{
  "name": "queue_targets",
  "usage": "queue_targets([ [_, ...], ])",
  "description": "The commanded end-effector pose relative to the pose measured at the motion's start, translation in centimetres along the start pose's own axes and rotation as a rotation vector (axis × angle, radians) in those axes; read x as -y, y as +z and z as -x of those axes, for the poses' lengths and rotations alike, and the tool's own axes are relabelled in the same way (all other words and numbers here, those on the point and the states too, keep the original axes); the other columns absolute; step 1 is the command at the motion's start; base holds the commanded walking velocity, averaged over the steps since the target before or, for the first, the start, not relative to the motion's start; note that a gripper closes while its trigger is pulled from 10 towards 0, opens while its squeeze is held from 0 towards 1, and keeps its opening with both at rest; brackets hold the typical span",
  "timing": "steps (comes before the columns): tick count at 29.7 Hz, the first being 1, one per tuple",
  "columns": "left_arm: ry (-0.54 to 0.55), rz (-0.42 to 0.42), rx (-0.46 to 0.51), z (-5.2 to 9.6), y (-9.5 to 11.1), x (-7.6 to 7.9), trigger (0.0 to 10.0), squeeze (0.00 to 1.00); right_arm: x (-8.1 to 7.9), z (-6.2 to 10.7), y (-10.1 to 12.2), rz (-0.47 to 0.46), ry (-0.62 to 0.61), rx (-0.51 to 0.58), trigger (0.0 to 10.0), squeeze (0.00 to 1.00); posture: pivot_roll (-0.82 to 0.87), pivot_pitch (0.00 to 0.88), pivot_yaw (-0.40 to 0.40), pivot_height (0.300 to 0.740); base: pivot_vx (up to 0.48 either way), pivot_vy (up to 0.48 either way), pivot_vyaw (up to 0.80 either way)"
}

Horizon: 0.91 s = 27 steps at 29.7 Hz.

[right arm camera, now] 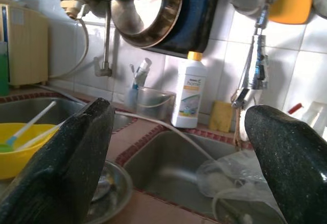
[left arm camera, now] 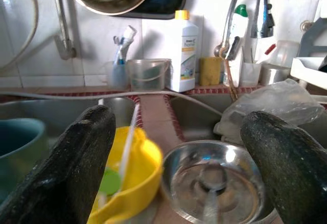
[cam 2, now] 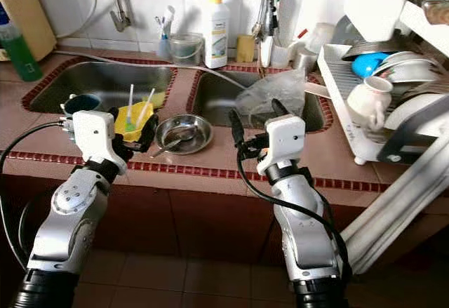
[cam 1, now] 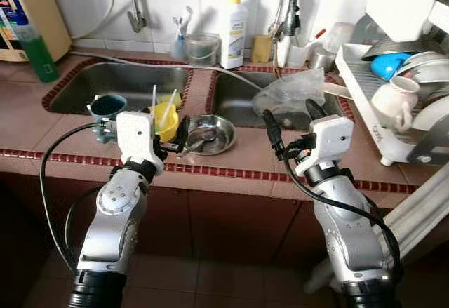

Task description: Kitchen organization

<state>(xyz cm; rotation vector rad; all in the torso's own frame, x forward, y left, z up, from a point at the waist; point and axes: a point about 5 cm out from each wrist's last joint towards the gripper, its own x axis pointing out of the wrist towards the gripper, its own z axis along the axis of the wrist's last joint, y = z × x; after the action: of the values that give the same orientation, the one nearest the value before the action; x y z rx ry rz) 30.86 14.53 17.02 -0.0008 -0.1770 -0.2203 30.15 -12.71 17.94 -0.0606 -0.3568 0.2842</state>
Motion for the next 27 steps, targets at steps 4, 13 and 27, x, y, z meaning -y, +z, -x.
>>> queue_targets([
  [4, -0.014, -0.01, 0.017, -0.3, 0.6, 0.2, 10.0, 0.0, 0.0, -0.3, 0.7, 0.0, 0.004, 0.036, 10.0, 0.0, -0.07, 0.0, 0.02, 0.74, 0.0, 0.392, 0.0],
  [13, -0.026, -0.007, 0.016, -0.4, 0.6, 0.5, 10.0, 0.0, 0.2, 0.0, 0.6, 0.007, -0.001, 0.033, 10.0, 0.0, -0.07, 0.0, 0.022, 0.74, 0.0, 0.39, 0.0],
  [27, -0.05, -0.004, 0.026, -0.5, 0.7, 1.1, 10.0, 0.0, 0.2, 0.0, 0.6, 0.011, -0.001, 0.031, 10.0, 0.0, -0.07, 0.0, 0.018, 0.74, 0.0, 0.241, 0.0],
])
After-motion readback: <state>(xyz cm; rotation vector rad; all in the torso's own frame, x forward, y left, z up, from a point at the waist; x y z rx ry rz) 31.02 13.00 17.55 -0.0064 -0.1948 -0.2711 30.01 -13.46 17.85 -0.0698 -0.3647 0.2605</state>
